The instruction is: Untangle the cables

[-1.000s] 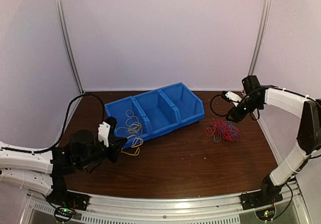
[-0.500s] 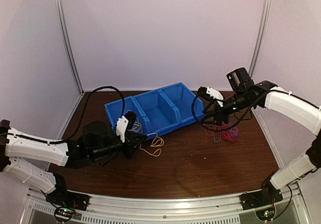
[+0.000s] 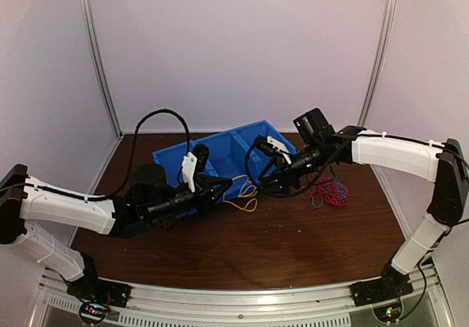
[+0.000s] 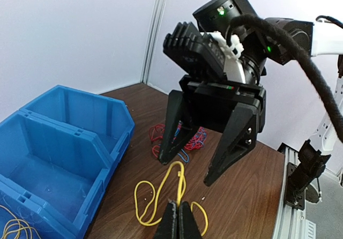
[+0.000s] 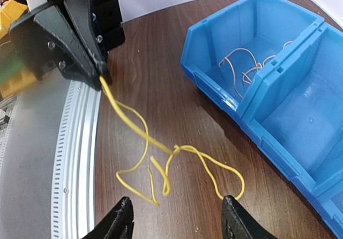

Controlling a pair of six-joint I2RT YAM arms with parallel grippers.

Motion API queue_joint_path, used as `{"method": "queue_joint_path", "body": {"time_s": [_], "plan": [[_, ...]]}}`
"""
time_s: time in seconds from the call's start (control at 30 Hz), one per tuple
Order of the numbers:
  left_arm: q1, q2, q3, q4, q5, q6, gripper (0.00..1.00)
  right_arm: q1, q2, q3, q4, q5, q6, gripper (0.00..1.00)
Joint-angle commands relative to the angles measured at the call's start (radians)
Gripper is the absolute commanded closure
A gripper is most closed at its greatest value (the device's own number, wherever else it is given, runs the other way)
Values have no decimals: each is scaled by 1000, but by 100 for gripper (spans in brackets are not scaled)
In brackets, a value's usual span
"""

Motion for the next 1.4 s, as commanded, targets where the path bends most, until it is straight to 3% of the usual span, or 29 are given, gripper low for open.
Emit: {"method": "queue_joint_path", "body": {"time_s": [0.0, 0.13, 0.3, 0.47, 0.63, 0.93, 1.37], "plan": [[3, 15, 37, 86, 50, -20, 100, 19, 25, 36, 115, -64, 90, 45], [4, 14, 32, 98, 57, -28, 100, 28, 55, 42, 131, -75, 109, 53], [3, 11, 25, 96, 52, -30, 100, 27, 63, 39, 142, -78, 123, 86], [3, -9, 1, 92, 33, -27, 100, 19, 33, 18, 106, -30, 78, 99], [3, -99, -48, 13, -74, -9, 100, -59, -17, -44, 44, 1, 9, 100], [15, -378, -180, -188, -259, 20, 100, -349, -74, -122, 44, 43, -22, 100], [29, -506, -181, -297, -342, 31, 100, -372, -87, -140, 176, 117, 83, 100]]}}
